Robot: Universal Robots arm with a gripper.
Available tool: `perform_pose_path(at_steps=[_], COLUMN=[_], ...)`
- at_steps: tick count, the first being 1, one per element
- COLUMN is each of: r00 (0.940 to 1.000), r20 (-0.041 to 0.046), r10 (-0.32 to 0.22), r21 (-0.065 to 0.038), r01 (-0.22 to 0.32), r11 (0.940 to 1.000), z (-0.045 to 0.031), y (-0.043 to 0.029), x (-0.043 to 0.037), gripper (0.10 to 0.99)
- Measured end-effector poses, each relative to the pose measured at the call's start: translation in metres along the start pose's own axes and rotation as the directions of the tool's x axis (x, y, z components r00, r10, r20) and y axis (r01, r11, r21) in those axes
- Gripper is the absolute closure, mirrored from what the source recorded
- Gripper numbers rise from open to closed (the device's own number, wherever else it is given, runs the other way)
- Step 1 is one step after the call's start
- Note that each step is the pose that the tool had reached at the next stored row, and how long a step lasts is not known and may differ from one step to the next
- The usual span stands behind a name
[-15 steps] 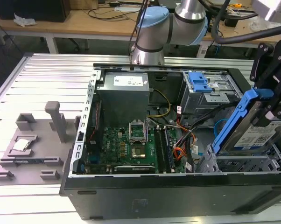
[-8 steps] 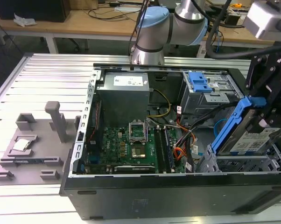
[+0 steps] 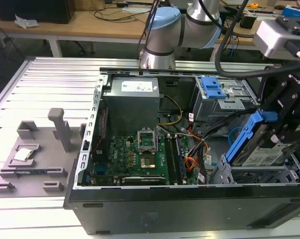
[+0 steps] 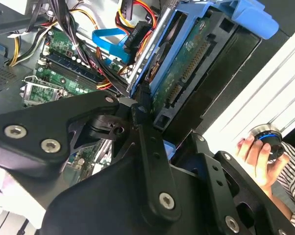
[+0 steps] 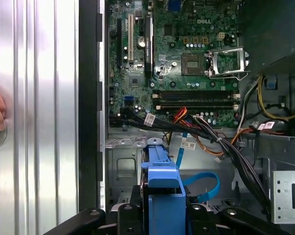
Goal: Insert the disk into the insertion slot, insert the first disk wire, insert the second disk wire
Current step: 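Insert the disk into the insertion slot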
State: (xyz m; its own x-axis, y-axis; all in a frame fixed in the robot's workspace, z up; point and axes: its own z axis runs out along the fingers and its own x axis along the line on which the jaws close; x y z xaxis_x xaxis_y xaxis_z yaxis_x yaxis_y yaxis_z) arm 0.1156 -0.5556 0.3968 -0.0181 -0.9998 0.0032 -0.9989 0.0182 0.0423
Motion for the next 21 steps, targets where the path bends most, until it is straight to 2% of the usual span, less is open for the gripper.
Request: perform_pose_path(at_steps=[2,8,9,11,12,13,14,15,17,18,21], r00=[1.0,1.0,1.0,1.0,1.0,1.0,1.0,1.0,1.0,1.0,1.0], r20=[-0.0001,-0.0002,-0.0001,-0.0002,-0.0002,-0.0001,-0.0001,-0.0001,-0.0001,-0.0002,-0.0001], r10=[0.0,0.0,0.0,0.0,0.0,0.0,0.0,0.0,0.0,0.0,0.0], r21=[0.0,0.0,0.0,0.0,0.0,0.0,0.0,0.0,0.0,0.0,0.0], r01=[0.0,0.0,0.0,0.0,0.0,0.0,0.0,0.0,0.0,0.0,0.0], r11=[1.0,1.0,1.0,1.0,1.0,1.0,1.0,1.0,1.0,1.0,1.0], z=[0.007,0.0078,0.0079,0.0079,0.008,0.008,0.0081,0.0081,0.0082,0.0082,0.0084], y=[-0.0003,-0.0004,-0.0004,-0.0004,-0.0003,-0.0004,-0.0004,-0.0004,-0.0004,-0.0004,-0.0004], x=[0.0,0.0,0.0,0.0,0.0,0.0,0.0,0.0,0.0,0.0,0.0], gripper=[0.722,0.71,0.647,0.647,0.725,0.725,0.851,0.91,0.91,0.98,0.98])
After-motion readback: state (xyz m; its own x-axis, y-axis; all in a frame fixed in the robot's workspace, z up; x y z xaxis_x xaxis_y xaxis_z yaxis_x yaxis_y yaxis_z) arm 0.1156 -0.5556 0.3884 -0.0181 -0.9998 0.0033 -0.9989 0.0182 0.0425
